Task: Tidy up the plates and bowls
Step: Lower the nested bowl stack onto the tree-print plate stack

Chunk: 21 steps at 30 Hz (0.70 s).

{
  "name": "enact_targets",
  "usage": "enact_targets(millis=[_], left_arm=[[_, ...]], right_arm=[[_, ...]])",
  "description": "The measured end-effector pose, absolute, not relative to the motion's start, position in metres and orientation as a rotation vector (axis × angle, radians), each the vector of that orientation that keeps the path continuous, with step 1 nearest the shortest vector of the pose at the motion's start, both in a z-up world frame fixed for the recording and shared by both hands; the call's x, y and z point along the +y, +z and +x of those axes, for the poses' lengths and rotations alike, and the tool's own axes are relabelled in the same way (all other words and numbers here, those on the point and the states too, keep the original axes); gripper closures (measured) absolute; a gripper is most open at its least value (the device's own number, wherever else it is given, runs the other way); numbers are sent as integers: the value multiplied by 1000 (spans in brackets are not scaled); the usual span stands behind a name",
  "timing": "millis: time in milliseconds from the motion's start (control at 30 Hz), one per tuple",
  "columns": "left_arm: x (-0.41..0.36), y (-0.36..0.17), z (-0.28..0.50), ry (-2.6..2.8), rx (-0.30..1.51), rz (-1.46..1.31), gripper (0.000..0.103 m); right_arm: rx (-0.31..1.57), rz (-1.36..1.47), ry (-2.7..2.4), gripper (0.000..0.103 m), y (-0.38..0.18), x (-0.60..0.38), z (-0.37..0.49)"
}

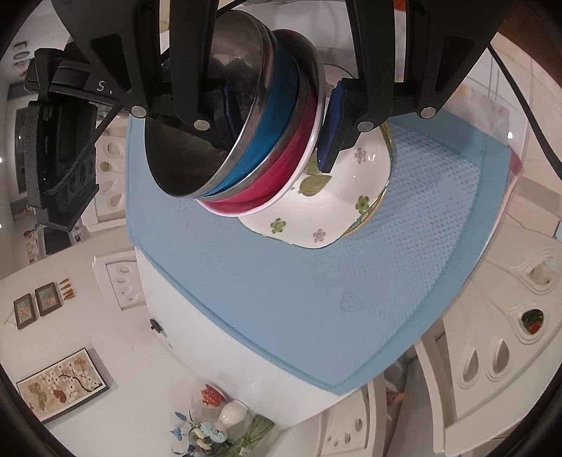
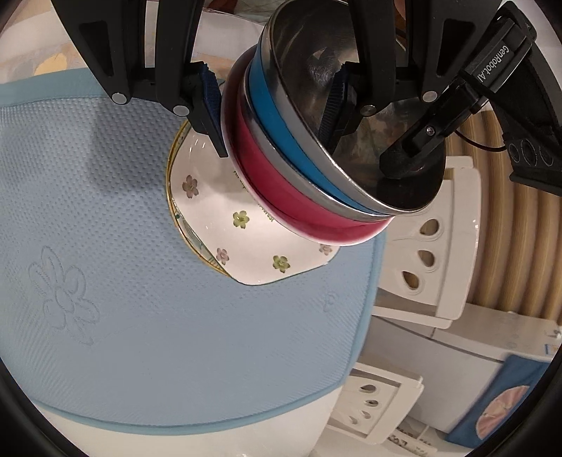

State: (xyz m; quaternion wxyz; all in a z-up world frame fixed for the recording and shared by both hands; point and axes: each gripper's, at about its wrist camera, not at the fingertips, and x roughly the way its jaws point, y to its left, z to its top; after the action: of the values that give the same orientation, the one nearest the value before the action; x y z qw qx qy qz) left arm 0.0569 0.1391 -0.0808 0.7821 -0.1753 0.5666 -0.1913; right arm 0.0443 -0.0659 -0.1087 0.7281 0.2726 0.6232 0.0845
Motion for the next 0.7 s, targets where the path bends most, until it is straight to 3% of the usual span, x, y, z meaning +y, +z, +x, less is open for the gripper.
enact_targets(millis=[700], left_arm=[[138,-115,82,-525,1283,-330,67]], right_arm=[[1411,610,52,53,-139,-57,56]])
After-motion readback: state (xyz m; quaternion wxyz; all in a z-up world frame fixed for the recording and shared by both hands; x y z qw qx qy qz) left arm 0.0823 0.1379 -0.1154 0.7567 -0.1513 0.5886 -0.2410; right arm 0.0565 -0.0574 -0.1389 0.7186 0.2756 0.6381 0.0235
